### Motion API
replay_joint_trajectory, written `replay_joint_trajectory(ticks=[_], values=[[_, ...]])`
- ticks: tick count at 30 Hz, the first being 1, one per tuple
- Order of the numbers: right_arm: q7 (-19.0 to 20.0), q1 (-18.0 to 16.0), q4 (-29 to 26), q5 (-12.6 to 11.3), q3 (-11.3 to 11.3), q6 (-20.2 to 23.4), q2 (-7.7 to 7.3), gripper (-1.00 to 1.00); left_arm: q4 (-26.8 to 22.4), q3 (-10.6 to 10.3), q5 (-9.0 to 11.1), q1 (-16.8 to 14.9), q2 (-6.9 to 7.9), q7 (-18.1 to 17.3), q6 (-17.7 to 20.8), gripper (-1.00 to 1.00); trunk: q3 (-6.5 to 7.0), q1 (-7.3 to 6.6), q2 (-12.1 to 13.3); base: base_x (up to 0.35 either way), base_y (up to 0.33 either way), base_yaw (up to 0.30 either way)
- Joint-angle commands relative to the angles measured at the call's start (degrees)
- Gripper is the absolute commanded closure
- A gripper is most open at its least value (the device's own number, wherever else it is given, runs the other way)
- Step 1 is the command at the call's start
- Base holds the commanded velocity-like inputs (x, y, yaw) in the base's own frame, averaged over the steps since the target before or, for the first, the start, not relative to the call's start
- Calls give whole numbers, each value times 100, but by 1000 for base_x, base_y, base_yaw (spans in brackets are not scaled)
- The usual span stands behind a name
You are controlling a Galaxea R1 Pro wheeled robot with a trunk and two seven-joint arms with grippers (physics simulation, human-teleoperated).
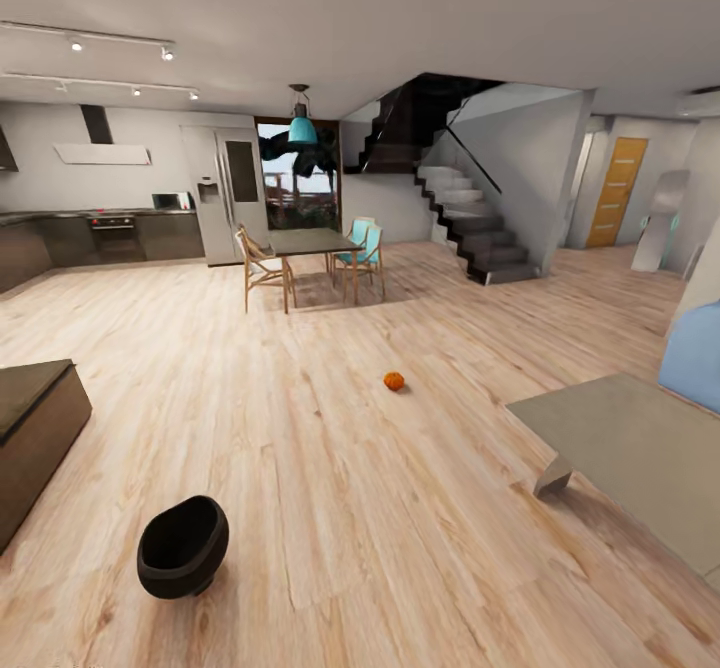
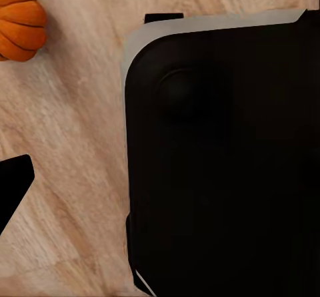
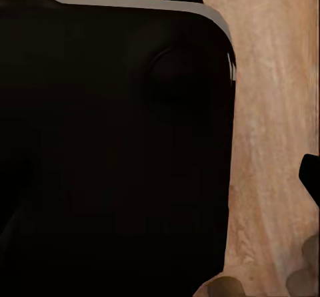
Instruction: Place each of the two pumpkins and all three candles from the living room inside a cabinet in the living room (use any cabinet), then make sure every cabinet is closed, and position the cauldron so it is next to a table in the living room.
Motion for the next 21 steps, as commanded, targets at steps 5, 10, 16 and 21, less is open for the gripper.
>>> replay_joint_trajectory(ticks=[5, 10, 16, 21], values=[[-4, -2, 4, -5, -2, -19, -4, -100, 0, -5, -7, -2, 1, 4, -15, -100, -5, 2, -2, 255, -228, 281], [-26, -2, 4, -5, -2, -19, -2, -100, 0, -5, -7, -2, 1, 5, -15, -100, -5, 2, -2, 254, -202, 282], [-48, -2, 4, -5, -2, -19, -2, -100, 0, -5, -7, -2, 1, 3, -15, -100, -5, 2, -2, 255, -175, 282], [-57, -2, 4, -5, -2, -19, 1, -100, 0, -5, -7, -2, 1, 1, -15, -100, -5, 2, -2, 287, -38, 282]])
